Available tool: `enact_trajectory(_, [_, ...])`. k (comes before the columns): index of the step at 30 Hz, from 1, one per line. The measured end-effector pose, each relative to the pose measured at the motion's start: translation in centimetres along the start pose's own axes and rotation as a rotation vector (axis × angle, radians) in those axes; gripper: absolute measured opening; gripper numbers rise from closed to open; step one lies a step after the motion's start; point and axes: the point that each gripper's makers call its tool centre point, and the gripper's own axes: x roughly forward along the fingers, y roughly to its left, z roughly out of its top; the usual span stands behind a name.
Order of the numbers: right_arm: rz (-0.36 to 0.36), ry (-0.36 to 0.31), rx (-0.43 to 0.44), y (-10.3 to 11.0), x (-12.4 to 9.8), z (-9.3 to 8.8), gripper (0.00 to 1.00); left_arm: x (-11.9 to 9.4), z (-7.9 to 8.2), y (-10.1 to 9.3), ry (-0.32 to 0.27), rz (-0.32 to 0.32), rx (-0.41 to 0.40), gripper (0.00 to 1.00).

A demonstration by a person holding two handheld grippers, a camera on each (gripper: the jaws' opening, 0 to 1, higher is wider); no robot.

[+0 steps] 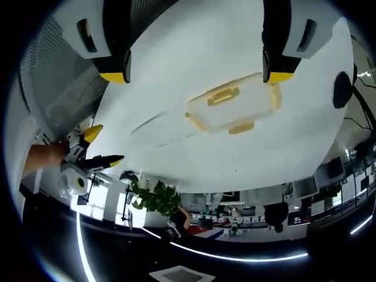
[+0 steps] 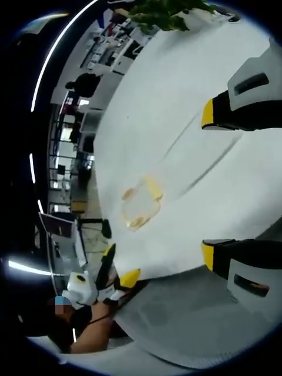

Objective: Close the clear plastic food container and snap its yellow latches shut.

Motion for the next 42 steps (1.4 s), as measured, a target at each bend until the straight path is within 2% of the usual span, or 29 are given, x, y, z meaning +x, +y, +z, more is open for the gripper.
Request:
enact_trajectory(6, [0.027,0.014,-0.042,0.5,1.2,0.4,0.74,0.3,0.4,0.4,-0.002,-0.001,0.007,0.93])
enact_trajectory(14, [0.057,0.014,-0.080,0.5,2.7,1.3,0.74,0.9,0.2,0.6,0.015,-0.003,0.019,0.92])
enact_trajectory(31, [0.088,-0.001,-0.106,0.2,5.2,3.2,0.73,1.4,0.3,1.9,0.003,0.008,-0.001,0.91])
enact_trajectory(42, [0.107,-0.008,-0.136,0.0,6.6,4.5,0.72,1.7,0.2,3.2,0.018,0.010,0.033,0.90])
